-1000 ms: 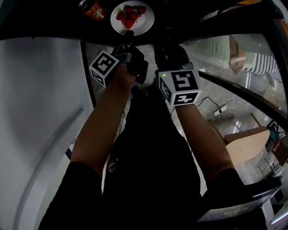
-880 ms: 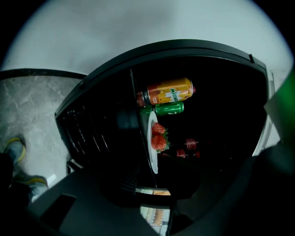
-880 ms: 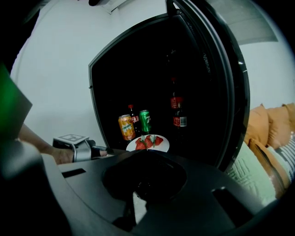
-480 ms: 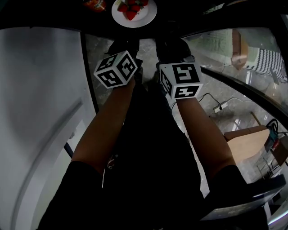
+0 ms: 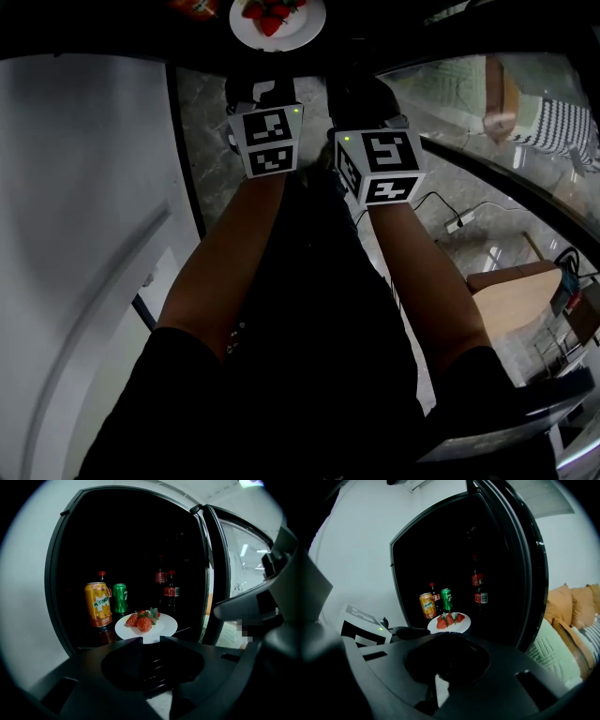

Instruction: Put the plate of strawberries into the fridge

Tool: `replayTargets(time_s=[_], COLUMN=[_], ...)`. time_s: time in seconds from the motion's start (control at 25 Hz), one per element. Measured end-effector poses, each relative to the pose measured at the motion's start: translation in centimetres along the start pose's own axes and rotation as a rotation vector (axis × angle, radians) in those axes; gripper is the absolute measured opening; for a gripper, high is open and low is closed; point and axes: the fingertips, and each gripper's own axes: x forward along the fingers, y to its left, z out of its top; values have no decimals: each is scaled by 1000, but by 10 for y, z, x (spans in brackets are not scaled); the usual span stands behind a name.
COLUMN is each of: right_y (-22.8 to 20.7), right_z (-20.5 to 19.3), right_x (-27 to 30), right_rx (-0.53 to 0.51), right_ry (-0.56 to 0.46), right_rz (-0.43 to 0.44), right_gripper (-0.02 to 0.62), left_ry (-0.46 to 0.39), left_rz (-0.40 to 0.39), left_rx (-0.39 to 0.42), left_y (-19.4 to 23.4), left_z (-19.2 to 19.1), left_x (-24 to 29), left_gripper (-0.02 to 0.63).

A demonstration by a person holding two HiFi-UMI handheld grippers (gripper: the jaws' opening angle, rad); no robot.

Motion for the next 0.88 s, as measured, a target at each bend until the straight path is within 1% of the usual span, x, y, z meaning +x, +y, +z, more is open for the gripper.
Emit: replayTargets(time_s=[0.52,0.88], right_y=[1,-9], right_z=[0,-1], right_x=[5,11], right_rx=[5,8], right_ry=[3,-1], right_rz=[-3,-15], right_gripper=[5,5], left_ry=[-8,-12], left_rz=[-8,-17], left_rx=[20,24], left_y=[5,4], left_z=[12,16], left_x=[14,27], left_gripper=[97,97])
